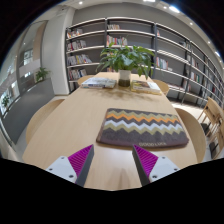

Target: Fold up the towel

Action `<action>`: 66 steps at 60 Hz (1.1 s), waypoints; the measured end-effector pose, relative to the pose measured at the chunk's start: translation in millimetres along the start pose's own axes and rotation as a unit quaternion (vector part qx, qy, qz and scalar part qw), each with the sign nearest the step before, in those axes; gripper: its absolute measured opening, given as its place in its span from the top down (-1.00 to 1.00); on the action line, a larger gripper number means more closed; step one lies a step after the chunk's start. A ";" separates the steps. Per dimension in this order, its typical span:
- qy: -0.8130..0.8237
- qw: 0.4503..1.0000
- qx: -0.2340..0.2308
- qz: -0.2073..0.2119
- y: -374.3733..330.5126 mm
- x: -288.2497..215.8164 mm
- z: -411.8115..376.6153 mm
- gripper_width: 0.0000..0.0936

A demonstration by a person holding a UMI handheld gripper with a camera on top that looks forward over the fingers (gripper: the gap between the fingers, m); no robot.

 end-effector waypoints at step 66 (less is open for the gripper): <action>-0.013 0.995 0.101 0.006 20.8 -139.1 168.7 0.89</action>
Point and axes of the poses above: the point between the fingertips, and its own axes, seen from behind it with the camera up: z to the right, x down, y forward, the way the camera looks, the point moved 1 cm from there along -y, backward, against the way the camera looks, and after that the axes turned 14 degrees about -z, right-handed, at the moved point
